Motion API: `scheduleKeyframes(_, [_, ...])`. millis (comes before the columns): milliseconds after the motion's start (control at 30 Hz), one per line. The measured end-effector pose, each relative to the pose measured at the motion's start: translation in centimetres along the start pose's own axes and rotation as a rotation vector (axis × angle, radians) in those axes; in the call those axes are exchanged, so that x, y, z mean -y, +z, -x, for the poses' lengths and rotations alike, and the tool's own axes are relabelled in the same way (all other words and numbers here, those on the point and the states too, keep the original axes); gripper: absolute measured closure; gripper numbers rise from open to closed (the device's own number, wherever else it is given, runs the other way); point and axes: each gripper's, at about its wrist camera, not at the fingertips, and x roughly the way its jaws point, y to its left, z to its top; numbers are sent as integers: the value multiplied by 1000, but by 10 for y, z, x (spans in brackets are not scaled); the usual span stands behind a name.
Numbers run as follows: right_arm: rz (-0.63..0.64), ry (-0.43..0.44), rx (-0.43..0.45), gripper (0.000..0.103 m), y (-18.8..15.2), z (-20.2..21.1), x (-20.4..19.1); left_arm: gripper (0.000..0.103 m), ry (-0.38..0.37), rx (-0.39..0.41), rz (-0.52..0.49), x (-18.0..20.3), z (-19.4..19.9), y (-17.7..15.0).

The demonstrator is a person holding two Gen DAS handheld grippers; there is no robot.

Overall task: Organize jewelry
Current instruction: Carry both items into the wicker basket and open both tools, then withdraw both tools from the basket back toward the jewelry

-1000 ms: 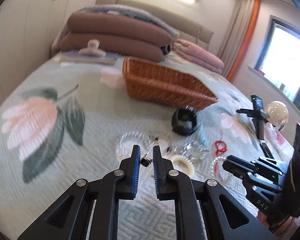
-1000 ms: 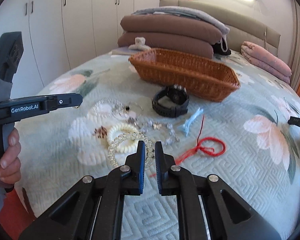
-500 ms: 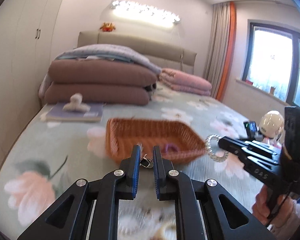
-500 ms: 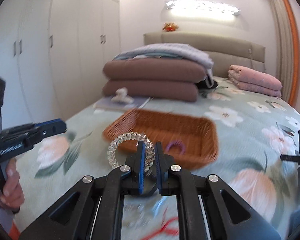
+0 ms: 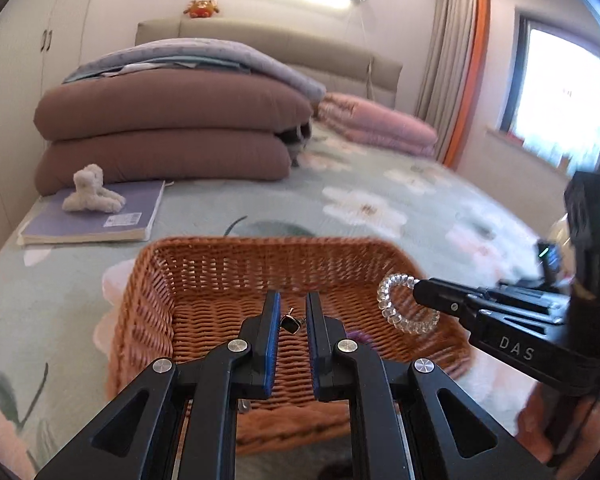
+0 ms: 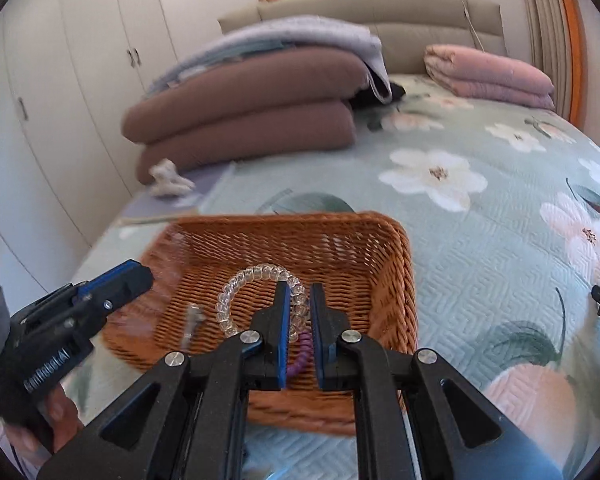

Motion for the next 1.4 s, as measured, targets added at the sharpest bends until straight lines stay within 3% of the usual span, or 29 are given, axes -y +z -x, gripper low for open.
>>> scheduleKeyframes(200, [-23, -53, -71, 91, -14, -23, 10, 91, -13, -62, 19, 8, -31, -12])
scheduleKeyframes(433, [-43, -63, -73, 91, -16, -30, 23, 90, -45, -90, 74, 1, -41, -15])
scheduleKeyframes(467, [-46, -65, -72, 91, -17, -29, 23, 89, -48, -88, 82, 0, -41, -15])
scheduleKeyframes(567, [-58, -69, -67, 90, -19, -28, 25, 68, -81, -74, 116, -5, -35, -15])
scheduleKeyframes(600, [-66, -57, -56, 90, -20, -24, 26, 67, -81, -67, 119, -6, -32, -14])
scheduleKeyframes(767, [-52, -49, 7, 89, -24, -4, 23, 50, -84, -12, 126, -14, 2, -8])
scheduleKeyframes(867, [-72, -9, 73, 87, -28, 14, 22, 49, -75, 21, 134, -21, 28, -5])
scheduleKeyframes(900, [-76, -12, 103, 79, -31, 22, 21, 44, -74, 24, 139, -23, 33, -5])
scheduleKeyframes(933, [-80, -22, 137, 65, -34, 31, 21, 38, -73, 28, 151, -26, 42, -6])
scheduleKeyframes(967, [-88, -34, 171, 58, -37, 41, 21, 25, -71, 36, 173, -32, 55, -10])
scheduleKeyframes(1000, [-102, -42, 208, 50, -44, 54, 22, 23, -68, 46, 184, -35, 65, -14])
scheduleKeyframes(1167, [-117, -66, 239, 50, -67, 86, 21, 23, 13, 62, 208, -57, 115, -44])
scheduleKeyframes(1400, [-15, -151, 285, 50, -110, 134, -10, 23, 103, 87, 278, -75, 183, -87])
